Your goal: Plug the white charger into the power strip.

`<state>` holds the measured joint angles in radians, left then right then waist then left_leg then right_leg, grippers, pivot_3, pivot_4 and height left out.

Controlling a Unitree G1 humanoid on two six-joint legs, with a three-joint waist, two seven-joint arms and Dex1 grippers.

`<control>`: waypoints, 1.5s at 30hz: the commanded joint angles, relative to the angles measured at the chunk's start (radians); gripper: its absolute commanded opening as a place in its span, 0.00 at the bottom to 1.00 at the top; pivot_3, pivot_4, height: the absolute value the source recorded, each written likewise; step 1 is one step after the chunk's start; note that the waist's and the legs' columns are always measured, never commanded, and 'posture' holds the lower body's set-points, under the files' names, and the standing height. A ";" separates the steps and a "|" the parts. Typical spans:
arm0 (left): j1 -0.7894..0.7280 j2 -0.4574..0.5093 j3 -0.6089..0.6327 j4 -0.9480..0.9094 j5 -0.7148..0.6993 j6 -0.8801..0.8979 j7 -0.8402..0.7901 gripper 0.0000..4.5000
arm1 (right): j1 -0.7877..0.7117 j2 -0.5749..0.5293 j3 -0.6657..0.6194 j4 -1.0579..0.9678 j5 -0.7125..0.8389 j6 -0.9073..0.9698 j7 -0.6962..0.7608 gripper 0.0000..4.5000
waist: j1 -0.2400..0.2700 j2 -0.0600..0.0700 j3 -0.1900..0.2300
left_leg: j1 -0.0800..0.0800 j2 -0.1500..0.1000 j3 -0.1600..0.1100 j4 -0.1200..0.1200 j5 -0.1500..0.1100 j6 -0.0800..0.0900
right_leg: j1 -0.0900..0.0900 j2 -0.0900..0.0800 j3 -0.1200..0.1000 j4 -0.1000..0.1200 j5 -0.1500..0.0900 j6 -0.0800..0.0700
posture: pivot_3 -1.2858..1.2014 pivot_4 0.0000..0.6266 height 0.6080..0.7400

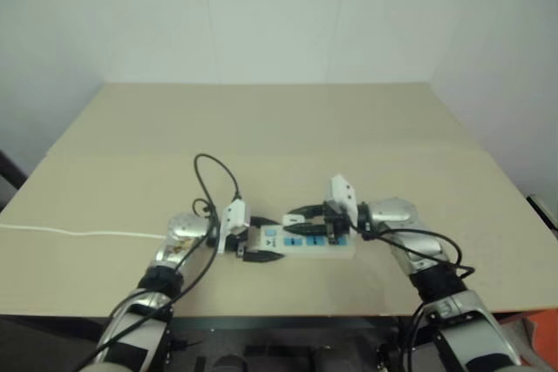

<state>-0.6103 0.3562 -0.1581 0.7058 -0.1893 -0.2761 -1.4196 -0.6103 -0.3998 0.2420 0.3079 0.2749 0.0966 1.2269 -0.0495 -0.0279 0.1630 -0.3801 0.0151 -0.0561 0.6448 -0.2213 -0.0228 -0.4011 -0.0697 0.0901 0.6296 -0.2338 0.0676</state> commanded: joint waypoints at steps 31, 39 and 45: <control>-0.007 -0.020 -0.003 0.012 0.016 -0.009 0.012 0.81 | 0.054 -0.038 0.000 -0.086 -0.089 0.058 -0.026 1.00 | 0.007 0.000 0.000 | 0.009 0.001 -0.001 -0.002 -0.001 0.000 | 0.010 0.001 -0.001 -0.003 -0.003 0.003 | 0.52 0.24 1.00; -0.036 0.010 0.040 -0.058 -0.062 0.070 -0.053 0.99 | 0.090 -0.092 -0.107 -0.214 -0.025 0.107 -0.097 1.00 | 0.002 0.000 0.002 | -0.006 0.001 -0.001 0.000 0.000 0.000 | -0.006 0.001 0.000 0.000 -0.001 0.000 | 0.52 0.24 1.00; -0.016 0.060 0.059 -0.251 -0.147 0.197 -0.097 0.99 | 0.122 -0.115 -0.138 -0.274 -0.009 0.125 -0.113 1.00 | 0.004 0.000 0.004 | -0.008 0.001 -0.001 0.000 0.000 0.000 | -0.006 0.001 -0.001 -0.001 -0.001 0.000 | 0.52 0.24 1.00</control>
<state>-0.6253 0.3958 -0.1296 0.5321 -0.2931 -0.1190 -1.5021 -0.4876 -0.4982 0.1452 0.0856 0.2339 0.2142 1.1185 -0.0454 -0.0278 0.1672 -0.3878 0.0160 -0.0570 0.6446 -0.2215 -0.0229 -0.4076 -0.0688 0.0895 0.6291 -0.2347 0.0680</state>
